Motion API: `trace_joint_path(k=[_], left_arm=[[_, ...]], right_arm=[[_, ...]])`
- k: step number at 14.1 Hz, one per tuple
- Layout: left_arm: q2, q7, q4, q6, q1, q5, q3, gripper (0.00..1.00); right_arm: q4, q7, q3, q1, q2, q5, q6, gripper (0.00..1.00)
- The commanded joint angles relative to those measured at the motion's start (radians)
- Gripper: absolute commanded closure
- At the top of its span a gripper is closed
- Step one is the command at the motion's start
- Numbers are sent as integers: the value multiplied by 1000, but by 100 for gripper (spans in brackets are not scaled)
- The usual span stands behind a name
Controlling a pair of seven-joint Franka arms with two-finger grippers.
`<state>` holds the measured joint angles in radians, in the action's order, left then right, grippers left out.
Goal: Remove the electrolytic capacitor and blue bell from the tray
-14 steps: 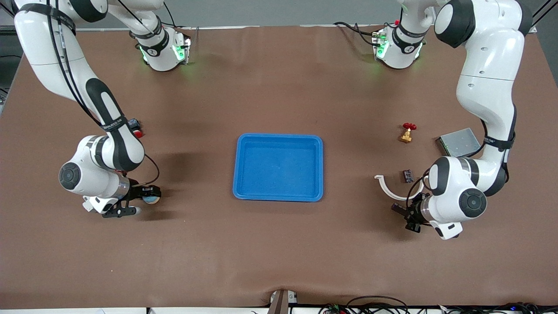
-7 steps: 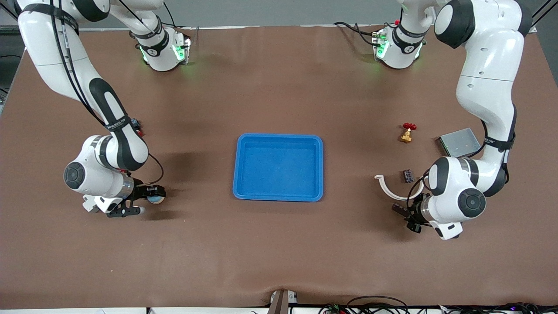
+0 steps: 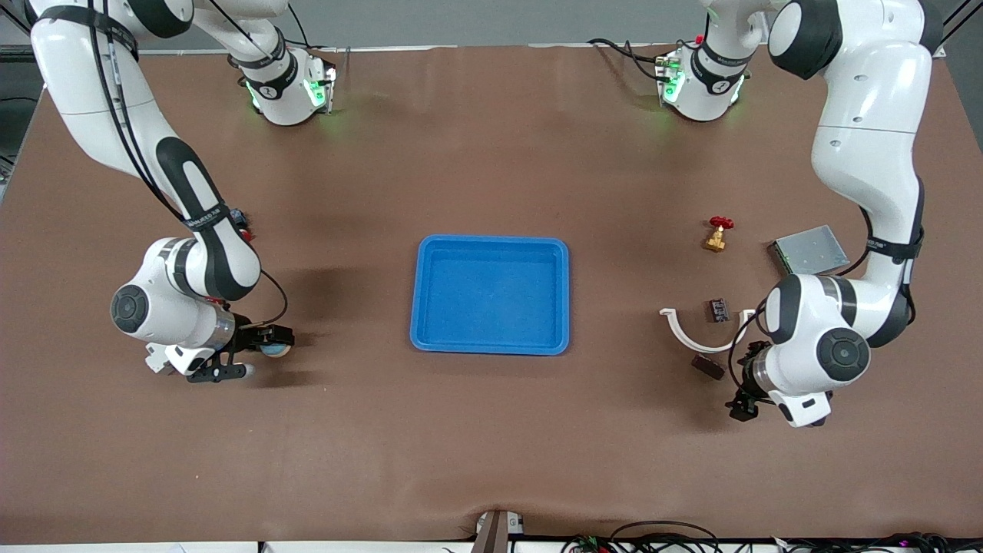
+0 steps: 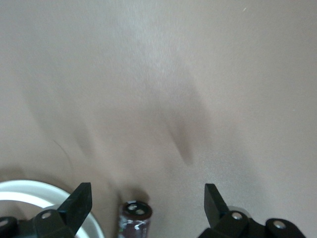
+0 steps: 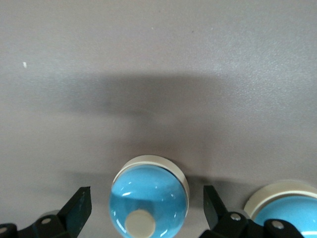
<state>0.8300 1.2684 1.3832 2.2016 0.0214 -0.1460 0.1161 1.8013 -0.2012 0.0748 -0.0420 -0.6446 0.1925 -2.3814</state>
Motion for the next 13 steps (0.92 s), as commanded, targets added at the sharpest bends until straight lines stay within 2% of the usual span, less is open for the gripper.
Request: trace_joint_path(k=[1,4,7,10,13], left_arm=[[-60,-108,13,-74,38,-29,-4,0],[-116,-336,14,-167,93,-29,-7,0],[-185,-660,19,-270,185,-29,-4,0],[-238,-962,55,-276,288,-26,2,0],[-313,-1240,94,-286,365,-14,5,0]], right_arm=[[27,19,0,7,97,21,76,0],[6,54,-4,16,177,5,191,0],[-62,52,-15,7,207,-8,299,0],[-150,57,-13,13,220,-62,392,0],[-210,55,-13,11,220,-64,438,0]])
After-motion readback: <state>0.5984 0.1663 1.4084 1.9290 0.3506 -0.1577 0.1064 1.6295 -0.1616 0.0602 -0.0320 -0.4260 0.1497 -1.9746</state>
